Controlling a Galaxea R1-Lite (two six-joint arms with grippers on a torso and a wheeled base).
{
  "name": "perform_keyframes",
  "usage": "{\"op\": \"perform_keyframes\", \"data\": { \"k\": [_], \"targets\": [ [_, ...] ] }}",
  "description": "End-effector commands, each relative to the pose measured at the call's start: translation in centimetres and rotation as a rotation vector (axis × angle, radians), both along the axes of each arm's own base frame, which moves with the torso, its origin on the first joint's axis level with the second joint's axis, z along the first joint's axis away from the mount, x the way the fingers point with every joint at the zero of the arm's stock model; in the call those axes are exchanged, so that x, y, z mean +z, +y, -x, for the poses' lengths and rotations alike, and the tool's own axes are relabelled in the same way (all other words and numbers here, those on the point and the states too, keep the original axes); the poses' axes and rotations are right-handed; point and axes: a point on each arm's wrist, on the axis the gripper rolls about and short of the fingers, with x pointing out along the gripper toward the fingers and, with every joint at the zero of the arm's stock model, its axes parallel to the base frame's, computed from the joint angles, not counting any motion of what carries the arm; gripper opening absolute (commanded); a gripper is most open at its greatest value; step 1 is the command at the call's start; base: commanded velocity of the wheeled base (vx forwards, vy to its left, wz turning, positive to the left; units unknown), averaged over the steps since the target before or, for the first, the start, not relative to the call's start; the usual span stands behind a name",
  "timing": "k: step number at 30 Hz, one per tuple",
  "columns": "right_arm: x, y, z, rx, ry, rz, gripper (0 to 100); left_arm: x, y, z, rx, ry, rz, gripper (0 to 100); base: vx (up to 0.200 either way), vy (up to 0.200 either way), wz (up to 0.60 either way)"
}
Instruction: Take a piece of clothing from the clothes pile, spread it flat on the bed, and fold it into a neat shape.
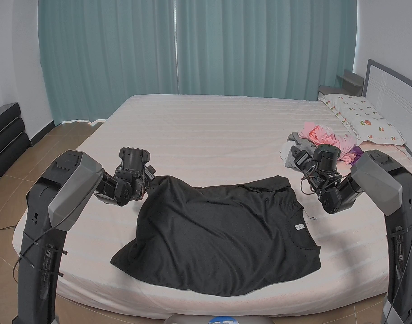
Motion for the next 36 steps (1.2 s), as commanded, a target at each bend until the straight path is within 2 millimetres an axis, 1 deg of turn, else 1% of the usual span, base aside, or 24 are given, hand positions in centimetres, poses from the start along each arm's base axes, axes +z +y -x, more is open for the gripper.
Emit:
{"op": "perform_keyframes", "data": {
  "k": [1,4,7,10,11,12,13,14,16,19,21,22,23,25,27,29,30,31,34,36],
  "targets": [
    [1.3,0.0,2.9,0.082,0.056,-0.016,100,-0.1,1.4,1.9,-0.030,0.099,0.009,100,0.000,0.000,0.00],
    [1.5,-0.1,4.6,0.138,0.100,-0.041,100,1.0,1.8,3.8,-0.086,0.130,0.059,100,0.000,0.000,0.00],
    [1.6,0.0,6.6,0.185,0.147,-0.085,100,2.8,2.2,6.2,-0.124,0.144,0.099,100,0.000,0.000,0.00],
    [1.7,-0.1,9.0,0.222,0.194,-0.112,100,4.1,2.5,8.9,-0.136,0.167,0.106,100,0.000,0.000,0.00],
    [1.7,-0.1,9.3,0.227,0.198,-0.115,100,4.2,2.6,9.2,-0.137,0.172,0.108,100,0.000,0.000,0.00],
    [1.8,-0.1,10.5,0.252,0.220,-0.134,100,4.7,2.8,10.8,-0.152,0.184,0.116,100,0.000,0.000,0.00],
    [1.7,-0.1,11.2,0.262,0.228,-0.134,100,4.9,2.9,11.6,-0.161,0.186,0.121,100,0.000,0.000,0.00],
    [1.6,0.0,12.1,0.273,0.233,-0.130,100,5.2,3.1,12.7,-0.168,0.189,0.128,100,0.000,0.000,0.00],
    [1.6,0.3,13.6,0.287,0.221,-0.132,100,5.1,3.3,14.5,-0.183,0.211,0.135,100,0.000,0.000,0.00],
    [1.4,0.4,16.4,0.304,0.247,-0.118,100,4.9,3.7,16.5,-0.177,0.215,0.130,100,0.000,0.000,0.00],
    [2.0,0.2,17.8,0.315,0.257,-0.120,100,5.0,4.0,17.9,-0.181,0.211,0.132,100,0.000,0.000,0.00],
    [2.0,0.2,17.9,0.315,0.259,-0.119,100,5.1,4.0,18.0,-0.181,0.209,0.134,100,0.000,0.000,0.00],
    [2.1,0.0,18.6,0.315,0.268,-0.119,100,5.2,4.1,18.7,-0.183,0.194,0.138,100,0.000,0.000,0.00],
    [2.0,-0.2,19.1,0.308,0.281,-0.127,100,5.0,4.1,19.3,-0.172,0.175,0.160,100,0.000,0.000,0.00],
    [1.5,-0.4,19.8,0.298,0.314,-0.138,100,4.7,3.5,19.9,-0.176,0.156,0.182,100,0.000,0.000,0.00],
    [1.1,-0.5,20.3,0.293,0.338,-0.148,100,4.4,3.3,20.5,-0.183,0.146,0.188,100,0.000,0.000,0.00],
    [1.1,-0.5,20.3,0.293,0.338,-0.148,100,4.4,3.3,20.5,-0.183,0.146,0.188,100,0.000,0.000,0.00],
    [0.9,-0.6,20.8,0.290,0.356,-0.151,100,4.1,2.8,21.1,-0.203,0.148,0.186,100,0.000,0.000,0.00],
    [1.0,-0.7,21.4,0.293,0.348,-0.153,100,3.6,2.7,21.9,-0.210,0.165,0.181,100,0.000,0.000,0.00],
    [0.9,-0.8,21.7,0.294,0.335,-0.155,100,3.4,2.7,22.2,-0.209,0.179,0.182,100,-0.200,0.000,0.00]
  ]
}}
